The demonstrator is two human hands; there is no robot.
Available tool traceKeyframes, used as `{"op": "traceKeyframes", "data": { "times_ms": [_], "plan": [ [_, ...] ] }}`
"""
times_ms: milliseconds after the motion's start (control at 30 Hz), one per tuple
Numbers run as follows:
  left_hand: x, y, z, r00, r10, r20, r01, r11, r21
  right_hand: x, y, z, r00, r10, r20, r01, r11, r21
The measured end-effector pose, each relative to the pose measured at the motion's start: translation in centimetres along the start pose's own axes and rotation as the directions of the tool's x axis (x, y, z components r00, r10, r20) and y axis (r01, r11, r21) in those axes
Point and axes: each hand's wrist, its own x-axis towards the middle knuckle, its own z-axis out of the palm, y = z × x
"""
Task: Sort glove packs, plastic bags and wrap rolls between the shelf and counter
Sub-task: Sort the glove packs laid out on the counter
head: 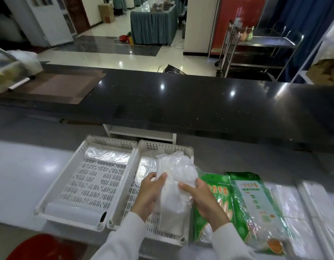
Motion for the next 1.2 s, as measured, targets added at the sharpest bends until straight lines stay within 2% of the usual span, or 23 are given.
{"op": "traceKeyframes", "data": {
  "times_ms": [133,267,400,533,700,900,1000,1200],
  "plan": [
    [0.4,0.7,-0.9,0.996,0.001,0.086,0.005,0.998,-0.063,1.3,0.2,0.8,0.999,-0.035,0.021,0.035,0.999,0.009],
    [1.3,1.7,-2.4,0.996,-0.007,0.09,0.012,0.999,-0.048,2.8,0.5,2.3,0.999,-0.039,-0.03,0.038,0.999,-0.021],
    [2.7,2.7,-4.1,0.993,-0.049,0.105,0.058,0.994,-0.091,4.3,0.7,4.2,0.996,-0.075,-0.042,0.072,0.996,-0.059],
    [4.1,3.5,-5.9,0.986,-0.093,0.14,0.106,0.99,-0.091,5.7,0.9,6.1,0.998,-0.05,-0.029,0.047,0.996,-0.08],
    [5.6,3.5,-7.4,0.975,-0.14,0.174,0.145,0.989,-0.016,6.3,1.7,7.6,0.998,-0.013,-0.065,0.008,0.997,-0.077],
    [5.9,2.3,-8.5,0.983,-0.122,0.14,0.106,0.988,0.115,5.5,4.0,8.5,0.991,0.005,-0.133,-0.012,0.999,-0.049],
    [5.1,1.8,-9.1,0.991,-0.071,0.111,0.048,0.979,0.196,4.6,5.1,8.6,0.991,-0.007,-0.137,0.002,0.999,-0.037],
    [2.9,1.1,-11.2,0.991,-0.03,0.128,-0.009,0.956,0.293,2.6,7.0,9.3,0.989,-0.017,-0.148,0.011,0.999,-0.041]
  ]
}}
